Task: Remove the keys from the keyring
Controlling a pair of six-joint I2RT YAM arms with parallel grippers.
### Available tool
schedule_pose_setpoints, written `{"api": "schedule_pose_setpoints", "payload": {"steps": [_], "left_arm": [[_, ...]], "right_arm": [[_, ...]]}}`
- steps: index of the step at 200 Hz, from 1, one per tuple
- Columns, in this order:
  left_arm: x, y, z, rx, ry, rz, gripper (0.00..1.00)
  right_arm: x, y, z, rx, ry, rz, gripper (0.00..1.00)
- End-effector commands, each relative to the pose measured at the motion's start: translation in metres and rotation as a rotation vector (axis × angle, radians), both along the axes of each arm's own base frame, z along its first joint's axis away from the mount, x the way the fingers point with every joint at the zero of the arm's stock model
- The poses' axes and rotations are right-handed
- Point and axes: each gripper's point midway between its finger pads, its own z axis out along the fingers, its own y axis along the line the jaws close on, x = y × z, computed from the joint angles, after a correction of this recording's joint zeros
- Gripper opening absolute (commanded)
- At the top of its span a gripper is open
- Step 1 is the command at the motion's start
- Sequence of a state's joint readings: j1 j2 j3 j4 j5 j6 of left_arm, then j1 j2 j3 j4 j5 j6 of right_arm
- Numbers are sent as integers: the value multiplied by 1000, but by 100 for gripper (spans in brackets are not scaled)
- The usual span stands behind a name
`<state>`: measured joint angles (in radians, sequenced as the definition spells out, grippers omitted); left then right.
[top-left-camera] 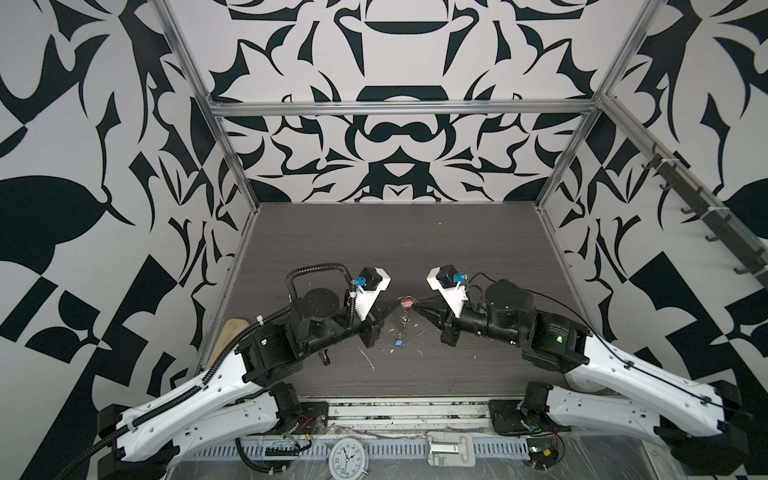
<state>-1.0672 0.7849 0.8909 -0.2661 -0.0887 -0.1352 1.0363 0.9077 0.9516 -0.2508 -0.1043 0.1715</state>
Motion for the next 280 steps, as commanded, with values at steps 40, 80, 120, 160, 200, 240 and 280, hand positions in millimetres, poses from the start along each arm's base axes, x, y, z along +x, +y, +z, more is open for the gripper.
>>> {"api": "schedule_pose_setpoints", "payload": {"steps": [40, 80, 120, 160, 200, 240, 280], "left_arm": [[20, 19, 9, 11, -9, 146, 0], [26, 19, 1, 60, 21, 176, 0], [28, 20, -1, 74, 26, 191, 0], [28, 20, -3, 105, 32, 203, 0], [32, 21, -11, 156, 34, 239, 0], [35, 25, -13, 184, 30, 272, 0], [36, 27, -16, 211, 39, 287, 0]], "right_arm": [[12, -19, 38, 25, -98, -95, 0], [16, -20, 48, 13, -138, -108, 0], [21, -23, 54, -2, -164, -135, 0], [24, -25, 55, -37, -180, -150, 0], [26, -24, 61, -52, -199, -151, 0], [29, -25, 66, -63, -214, -165, 0], [33, -28, 68, -80, -231, -184, 0]]}}
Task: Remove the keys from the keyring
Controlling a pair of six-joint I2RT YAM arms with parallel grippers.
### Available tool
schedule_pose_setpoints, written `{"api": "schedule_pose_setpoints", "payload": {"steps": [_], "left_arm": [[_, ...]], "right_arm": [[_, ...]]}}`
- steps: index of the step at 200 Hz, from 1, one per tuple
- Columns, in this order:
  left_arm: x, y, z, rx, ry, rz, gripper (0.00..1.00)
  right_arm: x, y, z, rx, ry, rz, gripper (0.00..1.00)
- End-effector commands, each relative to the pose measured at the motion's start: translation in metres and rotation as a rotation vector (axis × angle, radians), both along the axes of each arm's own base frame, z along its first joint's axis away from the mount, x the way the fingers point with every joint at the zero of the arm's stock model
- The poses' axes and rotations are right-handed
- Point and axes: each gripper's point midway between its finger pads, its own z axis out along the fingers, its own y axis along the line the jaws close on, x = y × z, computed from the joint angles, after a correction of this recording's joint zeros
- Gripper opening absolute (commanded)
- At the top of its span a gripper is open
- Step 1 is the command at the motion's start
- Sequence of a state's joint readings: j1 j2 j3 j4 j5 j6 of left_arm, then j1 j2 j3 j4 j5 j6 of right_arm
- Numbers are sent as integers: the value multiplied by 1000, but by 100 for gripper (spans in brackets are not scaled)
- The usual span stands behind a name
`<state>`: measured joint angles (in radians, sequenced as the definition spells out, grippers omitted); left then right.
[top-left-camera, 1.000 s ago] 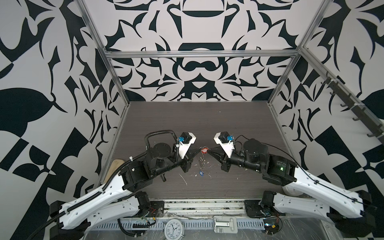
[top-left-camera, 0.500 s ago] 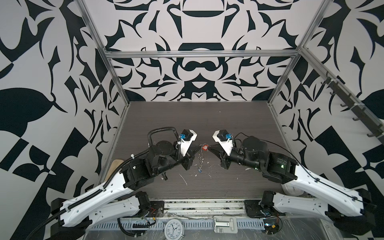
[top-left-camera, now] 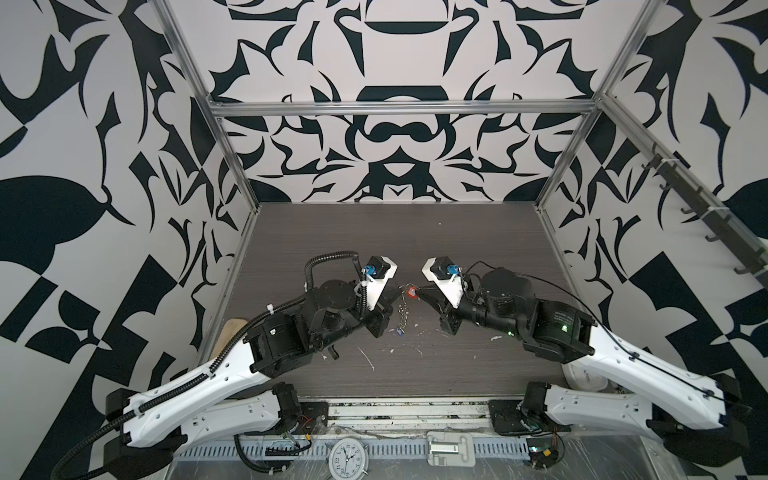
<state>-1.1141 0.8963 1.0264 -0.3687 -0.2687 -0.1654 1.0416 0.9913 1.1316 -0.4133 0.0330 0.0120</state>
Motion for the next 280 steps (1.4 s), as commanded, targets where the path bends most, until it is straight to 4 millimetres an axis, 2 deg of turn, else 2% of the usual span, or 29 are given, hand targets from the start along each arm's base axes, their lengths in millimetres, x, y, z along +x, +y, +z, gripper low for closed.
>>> {"api": "schedule_pose_setpoints", "payload": {"steps": [1, 46, 84, 120, 167, 280], "left_arm": [[16, 31, -24, 133, 26, 153, 0], [15, 33, -22, 131, 29, 161, 0], [8, 30, -7, 72, 2, 119, 0], [4, 23, -4, 92, -8, 80, 0], [-6, 18, 6, 87, -23, 47, 0], [-25, 1, 34, 113, -82, -19, 0]], "right_arm": [[11, -21, 47, 73, -103, -101, 0], [14, -22, 46, 63, -105, -113, 0], [12, -14, 28, 61, -47, -95, 0], [7, -2, 10, 83, 0, -51, 0], [2, 6, 1, 137, 7, -8, 0], [-5, 13, 11, 248, -40, 51, 0]]}}
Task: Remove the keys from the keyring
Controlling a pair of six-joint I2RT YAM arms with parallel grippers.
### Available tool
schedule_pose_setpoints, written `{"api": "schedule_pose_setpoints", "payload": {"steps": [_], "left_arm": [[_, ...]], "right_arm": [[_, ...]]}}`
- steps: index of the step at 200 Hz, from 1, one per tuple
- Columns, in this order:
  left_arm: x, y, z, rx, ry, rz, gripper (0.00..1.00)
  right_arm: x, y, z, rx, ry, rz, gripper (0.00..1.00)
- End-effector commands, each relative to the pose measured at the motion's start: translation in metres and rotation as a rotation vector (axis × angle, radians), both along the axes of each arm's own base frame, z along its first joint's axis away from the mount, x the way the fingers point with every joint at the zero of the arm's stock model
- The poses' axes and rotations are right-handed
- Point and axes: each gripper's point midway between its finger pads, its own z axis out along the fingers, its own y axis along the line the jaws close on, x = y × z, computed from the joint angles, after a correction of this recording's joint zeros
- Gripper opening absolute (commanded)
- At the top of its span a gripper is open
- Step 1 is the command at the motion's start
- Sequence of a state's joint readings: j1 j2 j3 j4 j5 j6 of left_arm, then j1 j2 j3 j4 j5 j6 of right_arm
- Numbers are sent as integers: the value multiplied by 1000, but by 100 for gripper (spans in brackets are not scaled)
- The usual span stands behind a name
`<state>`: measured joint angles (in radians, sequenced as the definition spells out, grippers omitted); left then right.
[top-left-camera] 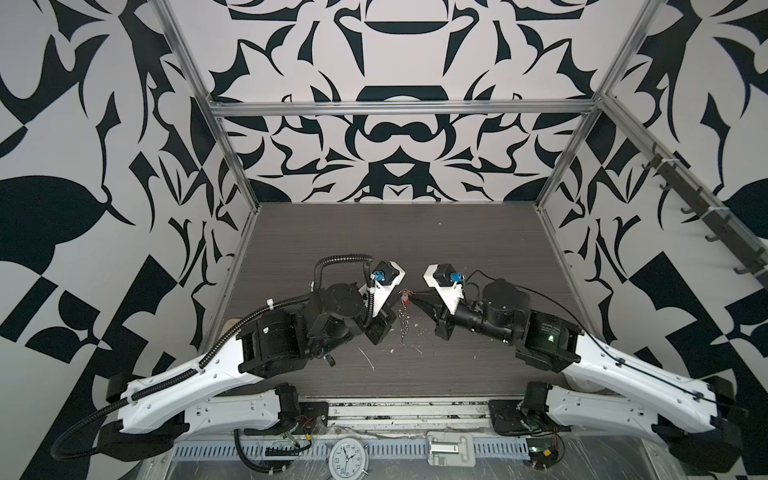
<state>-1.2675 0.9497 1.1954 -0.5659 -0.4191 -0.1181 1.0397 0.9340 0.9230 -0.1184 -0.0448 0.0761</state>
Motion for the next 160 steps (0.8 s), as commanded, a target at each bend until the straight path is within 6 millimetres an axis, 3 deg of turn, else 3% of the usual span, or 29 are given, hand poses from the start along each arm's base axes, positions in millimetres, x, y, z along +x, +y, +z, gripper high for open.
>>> {"api": "schedule_pose_setpoints", "payload": {"steps": [1, 14, 160], "left_arm": [[-1, 2, 15, -10, -28, 6, 0], [-2, 1, 16, -11, -30, 4, 0], [-4, 2, 23, -35, -35, 0, 0]], "right_arm": [[1, -2, 23, 83, -38, -7, 0], [2, -3, 25, 88, -43, -12, 0], [-6, 3, 24, 111, -41, 41, 44]]}}
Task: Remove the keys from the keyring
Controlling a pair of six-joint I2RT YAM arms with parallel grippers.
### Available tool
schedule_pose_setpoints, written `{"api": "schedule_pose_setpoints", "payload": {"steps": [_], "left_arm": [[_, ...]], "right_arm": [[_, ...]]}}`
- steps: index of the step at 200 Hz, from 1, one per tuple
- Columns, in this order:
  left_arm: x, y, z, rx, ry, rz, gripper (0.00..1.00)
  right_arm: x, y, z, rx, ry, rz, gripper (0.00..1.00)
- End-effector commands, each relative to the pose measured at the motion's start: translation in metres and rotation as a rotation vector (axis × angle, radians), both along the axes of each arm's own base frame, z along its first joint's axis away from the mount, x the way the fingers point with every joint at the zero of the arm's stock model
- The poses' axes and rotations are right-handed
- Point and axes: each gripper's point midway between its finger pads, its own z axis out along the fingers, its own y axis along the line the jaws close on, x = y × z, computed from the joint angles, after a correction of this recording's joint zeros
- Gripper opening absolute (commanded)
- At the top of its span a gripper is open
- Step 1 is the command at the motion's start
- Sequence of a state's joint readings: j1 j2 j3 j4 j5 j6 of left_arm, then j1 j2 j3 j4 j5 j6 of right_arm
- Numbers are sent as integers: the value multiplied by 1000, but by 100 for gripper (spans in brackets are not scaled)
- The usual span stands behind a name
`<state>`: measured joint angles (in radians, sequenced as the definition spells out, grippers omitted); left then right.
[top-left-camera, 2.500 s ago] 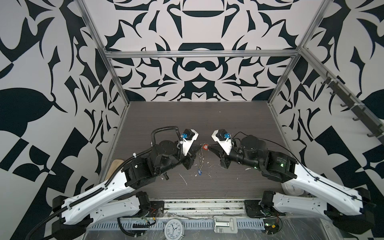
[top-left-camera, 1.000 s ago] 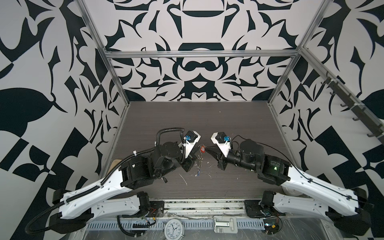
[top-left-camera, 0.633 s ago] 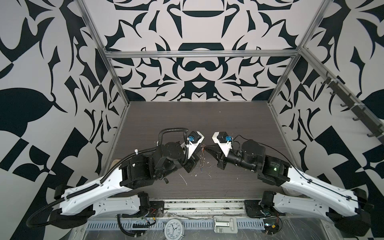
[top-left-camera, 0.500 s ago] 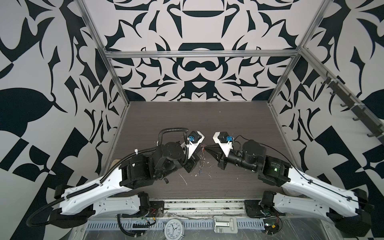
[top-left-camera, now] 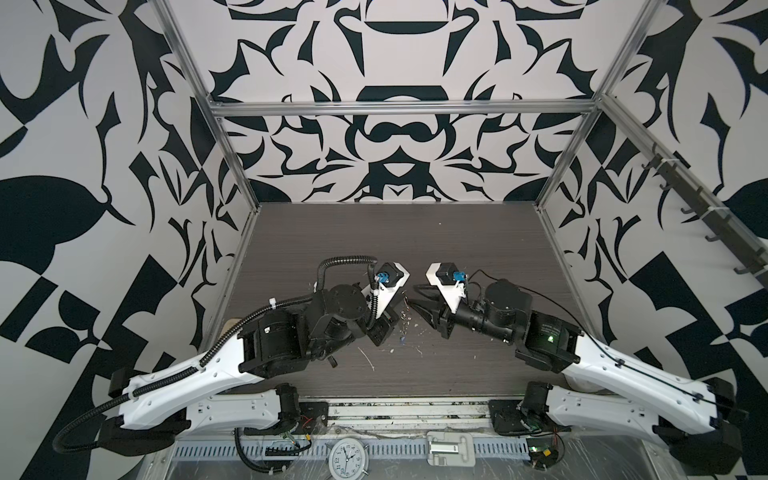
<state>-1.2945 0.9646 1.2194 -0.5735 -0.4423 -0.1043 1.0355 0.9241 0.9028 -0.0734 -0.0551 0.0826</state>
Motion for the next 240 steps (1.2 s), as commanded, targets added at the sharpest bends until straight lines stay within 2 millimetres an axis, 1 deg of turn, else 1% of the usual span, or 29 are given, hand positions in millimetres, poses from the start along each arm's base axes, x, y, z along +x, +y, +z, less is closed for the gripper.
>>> {"api": "schedule_pose_setpoints", "payload": {"steps": [1, 29, 96, 129, 163, 176, 191, 240], "left_arm": [[0, 5, 18, -44, -15, 10, 0], [1, 8, 17, -43, -19, 21, 0], [0, 7, 17, -45, -20, 15, 0], [-1, 5, 19, -54, -16, 3, 0], [-2, 4, 19, -59, -14, -3, 0], [-2, 4, 19, -57, -16, 0, 0], [-1, 6, 18, -51, -16, 6, 0], [-5, 9, 12, -47, -15, -13, 0]], "right_arm": [[-6, 2, 19, 77, -31, 37, 44], [-12, 1, 19, 86, -22, 57, 48], [-22, -2, 19, 106, 3, 84, 50], [-17, -1, 14, 85, 2, 65, 51], [-15, 6, 7, 61, 14, 72, 51], [-16, 5, 9, 74, 8, 78, 51], [-19, 1, 17, 90, -11, 83, 51], [-28, -19, 30, 107, -36, 65, 52]]}}
